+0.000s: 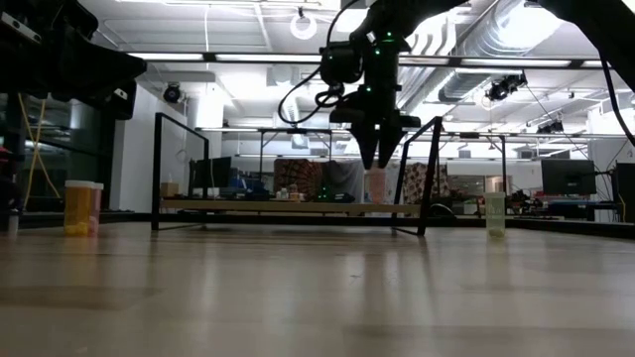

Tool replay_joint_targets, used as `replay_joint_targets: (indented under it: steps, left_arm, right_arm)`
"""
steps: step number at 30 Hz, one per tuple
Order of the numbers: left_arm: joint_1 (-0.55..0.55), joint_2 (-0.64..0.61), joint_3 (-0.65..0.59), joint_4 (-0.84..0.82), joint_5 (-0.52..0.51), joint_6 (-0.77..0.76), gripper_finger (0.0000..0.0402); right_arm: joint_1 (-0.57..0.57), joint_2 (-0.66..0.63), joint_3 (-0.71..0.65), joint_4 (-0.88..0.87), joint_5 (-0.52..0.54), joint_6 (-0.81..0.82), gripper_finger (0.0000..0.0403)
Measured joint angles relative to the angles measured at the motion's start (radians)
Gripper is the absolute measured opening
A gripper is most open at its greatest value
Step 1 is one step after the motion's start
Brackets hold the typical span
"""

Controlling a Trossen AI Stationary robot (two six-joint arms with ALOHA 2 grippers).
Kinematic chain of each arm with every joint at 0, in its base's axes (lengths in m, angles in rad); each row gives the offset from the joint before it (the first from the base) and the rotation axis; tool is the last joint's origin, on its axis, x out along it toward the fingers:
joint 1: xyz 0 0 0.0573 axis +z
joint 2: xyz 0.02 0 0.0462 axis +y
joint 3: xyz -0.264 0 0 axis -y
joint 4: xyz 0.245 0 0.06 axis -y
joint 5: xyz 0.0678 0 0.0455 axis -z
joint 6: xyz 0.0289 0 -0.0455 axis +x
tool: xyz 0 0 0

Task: Pick and place medicine bottles onto shelf by color
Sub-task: Put the top yellow pill bottle on the shelf

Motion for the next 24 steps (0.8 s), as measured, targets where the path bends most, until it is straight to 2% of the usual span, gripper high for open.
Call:
replay_joint_targets:
  steps: [9, 14, 17, 24]
  left_arm:
    - [0.0, 0.0, 0.0, 0.0, 0.0, 0.0, 0.0003]
    - [0.0, 0.0, 0.0, 0.0, 0.0, 0.0, 0.0003]
    - [0.0, 0.0, 0.0, 0.0, 0.0, 0.0, 0.0003]
    - [0.0, 0.0, 0.0, 0.0, 0.0, 0.0, 0.0003]
  right_arm:
    - [0.0, -0.04, 0.0, 0.013, -0.01, -0.098, 0.0165]
    - [0.017, -0.124, 0.0, 0.056, -0.1, -0.165, 0.0165]
    - [0.065, -0.182, 0.001, 0.05, -0.147, -0.224, 0.0165]
    - [0.279, -0.288, 0.001, -0.062, -0.135, -0.251, 0.0165]
